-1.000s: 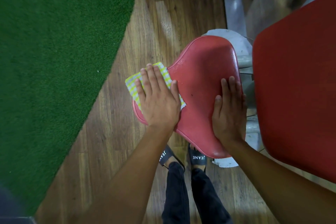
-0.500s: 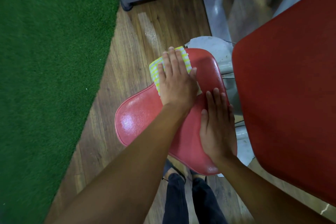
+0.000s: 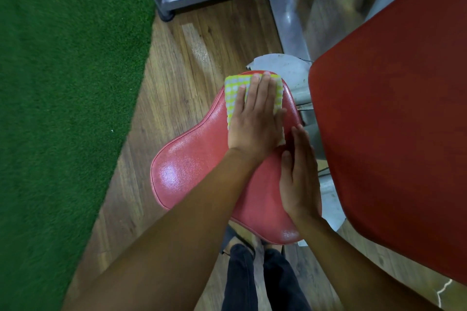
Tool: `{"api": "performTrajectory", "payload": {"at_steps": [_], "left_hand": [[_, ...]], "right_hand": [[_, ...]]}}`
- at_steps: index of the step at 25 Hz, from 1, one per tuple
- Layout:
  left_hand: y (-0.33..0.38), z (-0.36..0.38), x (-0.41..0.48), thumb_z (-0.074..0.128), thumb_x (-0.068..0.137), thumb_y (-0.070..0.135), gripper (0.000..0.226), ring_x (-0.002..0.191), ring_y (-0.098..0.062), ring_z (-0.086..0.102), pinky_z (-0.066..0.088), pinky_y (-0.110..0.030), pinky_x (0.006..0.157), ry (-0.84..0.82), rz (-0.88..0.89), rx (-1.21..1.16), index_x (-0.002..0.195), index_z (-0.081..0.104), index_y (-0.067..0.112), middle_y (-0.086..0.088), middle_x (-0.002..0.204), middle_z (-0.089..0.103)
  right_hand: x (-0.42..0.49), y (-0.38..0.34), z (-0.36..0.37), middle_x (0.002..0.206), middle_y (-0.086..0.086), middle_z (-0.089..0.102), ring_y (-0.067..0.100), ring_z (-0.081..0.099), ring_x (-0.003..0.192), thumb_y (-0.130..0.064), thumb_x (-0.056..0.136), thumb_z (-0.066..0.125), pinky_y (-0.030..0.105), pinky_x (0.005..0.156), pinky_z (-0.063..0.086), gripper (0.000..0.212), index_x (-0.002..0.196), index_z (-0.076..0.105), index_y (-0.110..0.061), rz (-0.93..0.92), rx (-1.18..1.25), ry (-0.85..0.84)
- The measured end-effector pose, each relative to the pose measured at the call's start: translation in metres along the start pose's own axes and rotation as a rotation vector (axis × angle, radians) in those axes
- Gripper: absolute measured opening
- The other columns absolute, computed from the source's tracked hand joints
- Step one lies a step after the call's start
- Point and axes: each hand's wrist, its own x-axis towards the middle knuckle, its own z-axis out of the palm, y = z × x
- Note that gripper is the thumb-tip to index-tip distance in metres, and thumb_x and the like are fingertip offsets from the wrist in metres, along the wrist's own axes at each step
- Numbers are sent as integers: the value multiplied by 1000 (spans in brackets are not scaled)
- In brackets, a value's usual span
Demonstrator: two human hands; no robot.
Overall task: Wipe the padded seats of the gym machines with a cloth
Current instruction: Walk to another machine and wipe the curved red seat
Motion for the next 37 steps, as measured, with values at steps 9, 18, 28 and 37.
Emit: {"api": "performTrajectory", "payload": {"at_steps": [9,18,28,37], "left_hand": [[37,-11,-107,22,104,39,60,152,-19,-3,5,-42,123,-88,-190,-91,155,11,9,-5,164,4],[-54,-52,-137,31,100,22,51,150,-22,17,7,-45,123,88,-408,-162,150,33,10,-7,160,26],[-70,-40,-148,21,104,29,53,151,-22,11,2,-42,123,39,-331,-12,153,22,11,-6,162,20],[-69,-47,-145,24,103,28,53,151,-23,11,5,-44,123,-26,-337,-38,153,23,10,-6,161,20]], "right_hand": [[4,-7,-31,154,-5,35,1,29,140,-11,103,37,3,110,18,42,145,41,-16,103,306,-160],[-38,-67,-12,157,9,31,23,26,146,-39,93,52,35,119,23,64,148,34,-12,-132,-162,-149],[-31,-72,17,151,32,31,46,32,140,-51,94,30,55,110,35,76,149,26,2,-103,-579,-176],[-3,-97,-2,152,28,30,47,33,138,-12,97,37,49,105,37,58,152,19,-6,-14,-557,-328]]}}
